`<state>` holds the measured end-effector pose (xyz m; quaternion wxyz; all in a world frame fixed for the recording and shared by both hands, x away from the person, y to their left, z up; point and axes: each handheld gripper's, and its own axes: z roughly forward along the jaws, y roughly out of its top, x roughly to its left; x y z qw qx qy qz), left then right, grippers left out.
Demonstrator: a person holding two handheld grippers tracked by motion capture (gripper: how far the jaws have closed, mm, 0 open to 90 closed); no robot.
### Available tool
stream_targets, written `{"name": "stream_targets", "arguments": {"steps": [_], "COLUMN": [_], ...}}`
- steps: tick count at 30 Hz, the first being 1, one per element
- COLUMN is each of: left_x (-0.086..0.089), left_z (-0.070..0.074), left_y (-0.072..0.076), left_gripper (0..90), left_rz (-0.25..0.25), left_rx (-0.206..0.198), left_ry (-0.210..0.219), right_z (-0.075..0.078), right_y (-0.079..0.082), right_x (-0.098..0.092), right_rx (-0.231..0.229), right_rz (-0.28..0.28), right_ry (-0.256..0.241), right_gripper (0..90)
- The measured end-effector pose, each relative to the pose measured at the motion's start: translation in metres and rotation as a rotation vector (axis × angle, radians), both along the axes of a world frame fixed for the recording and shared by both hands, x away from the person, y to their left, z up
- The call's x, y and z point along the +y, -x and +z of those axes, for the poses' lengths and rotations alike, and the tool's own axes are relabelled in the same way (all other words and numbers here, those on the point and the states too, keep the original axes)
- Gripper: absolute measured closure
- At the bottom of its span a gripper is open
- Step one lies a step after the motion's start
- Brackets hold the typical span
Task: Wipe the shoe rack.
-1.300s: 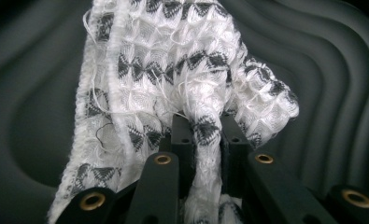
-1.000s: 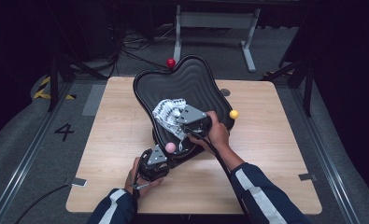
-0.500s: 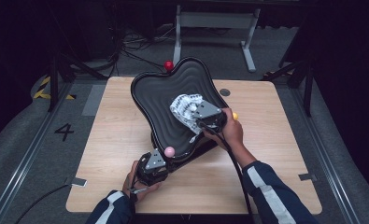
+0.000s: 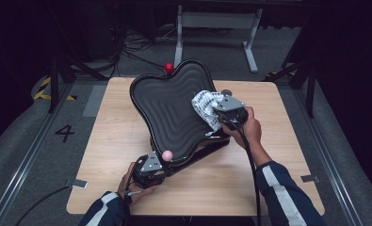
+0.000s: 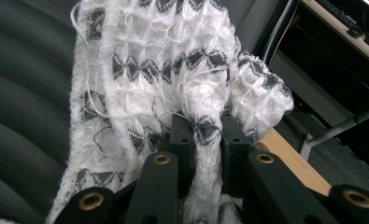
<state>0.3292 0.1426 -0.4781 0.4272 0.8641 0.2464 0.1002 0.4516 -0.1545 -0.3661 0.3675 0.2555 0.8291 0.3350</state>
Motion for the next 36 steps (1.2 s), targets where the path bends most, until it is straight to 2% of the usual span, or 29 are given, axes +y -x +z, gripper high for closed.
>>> {"name": "stream_targets", "arguments": {"steps": [2, 8, 11, 13, 16, 17, 19, 20, 22, 23, 32, 36], "left_x": [0.000, -0.001, -0.001, -0.001, -0.001, -0.001, -0.001, -0.001, -0.001, -0.002, -0.001, -0.002], "left_z": [-0.001, 0.000, 0.000, 0.000, 0.000, 0.000, 0.000, 0.000, 0.000, -0.001, 0.000, 0.000], "left_y": [0.000, 0.001, 0.001, 0.001, 0.001, 0.001, 0.001, 0.001, 0.001, 0.001, 0.001, 0.001], "left_gripper": [73.2, 73.2, 73.2, 73.2, 73.2, 73.2, 73.2, 73.2, 73.1, 73.2, 73.2, 73.1], "left_rz": [0.004, -0.001, 0.001, -0.001, -0.002, -0.001, 0.003, 0.005, 0.006, 0.009, 0.007, 0.006], "left_rx": [0.003, -0.014, -0.018, -0.021, -0.020, -0.018, -0.009, -0.001, 0.003, -0.001, 0.003, 0.002], "left_ry": [0.007, -0.017, -0.013, -0.012, -0.015, -0.015, -0.010, -0.003, -0.003, 0.001, -0.005, -0.002], "right_z": [0.000, 0.001, 0.001, 0.002, 0.002, 0.002, 0.003, 0.003, 0.003, 0.004, 0.004, 0.004], "right_y": [0.000, 0.005, 0.007, 0.012, 0.015, 0.019, 0.020, 0.024, 0.026, 0.030, 0.047, 0.051], "right_x": [0.001, 0.011, 0.018, 0.031, 0.038, 0.047, 0.050, 0.059, 0.062, 0.072, 0.099, 0.104], "right_rx": [-0.003, -0.008, -0.014, -0.019, -0.022, -0.029, -0.029, -0.027, -0.027, -0.029, -0.020, -0.024], "right_rz": [-0.001, 0.022, 0.036, 0.074, 0.096, 0.116, 0.124, 0.148, 0.158, 0.183, 0.278, 0.293], "right_ry": [0.002, -0.005, 0.002, -0.002, -0.005, -0.004, -0.005, -0.014, -0.018, -0.015, -0.004, 0.002], "right_gripper": [79.7, 79.8, 79.7, 79.8, 79.7, 79.7, 79.7, 79.7, 79.7, 79.7, 79.4, 79.4]}}
